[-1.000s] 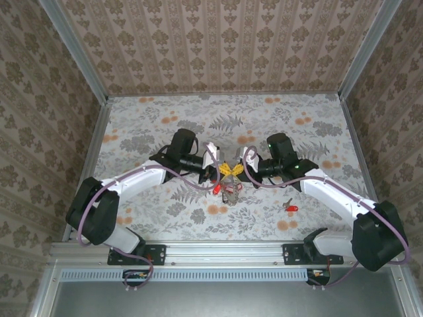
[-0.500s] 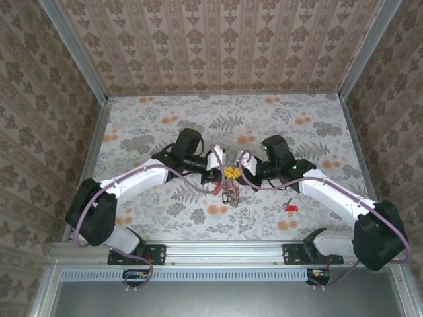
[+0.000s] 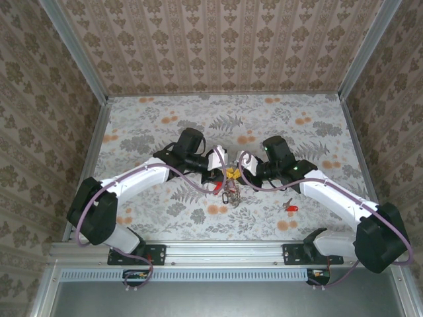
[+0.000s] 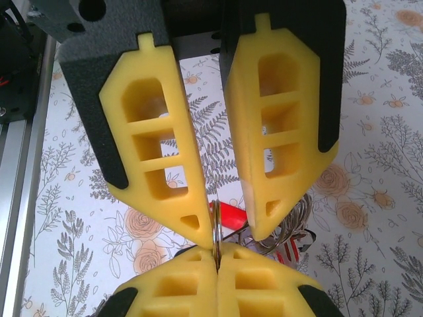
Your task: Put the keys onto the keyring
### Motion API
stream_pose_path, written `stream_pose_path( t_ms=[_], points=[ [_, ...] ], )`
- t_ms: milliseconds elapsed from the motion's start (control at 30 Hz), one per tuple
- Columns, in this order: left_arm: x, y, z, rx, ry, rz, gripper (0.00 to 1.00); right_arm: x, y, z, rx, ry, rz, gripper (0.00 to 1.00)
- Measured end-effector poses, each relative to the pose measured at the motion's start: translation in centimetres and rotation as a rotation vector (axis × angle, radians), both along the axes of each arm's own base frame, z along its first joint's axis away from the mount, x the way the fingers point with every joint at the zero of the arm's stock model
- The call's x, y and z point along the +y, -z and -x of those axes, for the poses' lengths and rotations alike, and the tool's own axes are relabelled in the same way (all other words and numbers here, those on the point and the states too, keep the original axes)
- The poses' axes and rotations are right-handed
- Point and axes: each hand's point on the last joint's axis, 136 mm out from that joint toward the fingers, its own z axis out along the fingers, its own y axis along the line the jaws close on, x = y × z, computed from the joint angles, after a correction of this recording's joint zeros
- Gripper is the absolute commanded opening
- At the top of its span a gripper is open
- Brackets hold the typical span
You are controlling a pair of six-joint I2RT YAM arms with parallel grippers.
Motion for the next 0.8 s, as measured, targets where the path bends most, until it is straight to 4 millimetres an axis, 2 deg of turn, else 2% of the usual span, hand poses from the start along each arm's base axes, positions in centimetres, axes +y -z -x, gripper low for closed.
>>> stream_pose_path(
  t_ms=[200,300,567,800],
  points=[
    [0.1,0.2,0.1,0.002,0.0,-0.007,0.11,0.0,-0.1,-0.1,-0.006,0.001,-0.004,0.01],
    [0.1,0.2,0.1,0.003,0.003,-0.01,0.0,0.0,-0.1,-0.1,-0.005,0.003,-0.005,0.01],
    [0.3,-0.5,0.2,0.028,0.029,0.037,0.0,0.0,-0.6,-0.1,-0.047,0.003,-0.029,0.13],
    [0.9,-0.8,0.2,0.09,0.032,0.106,0.0,0.3,-1.0,-0.4,-0.072,-0.011,-0.065,0.15]
  ],
)
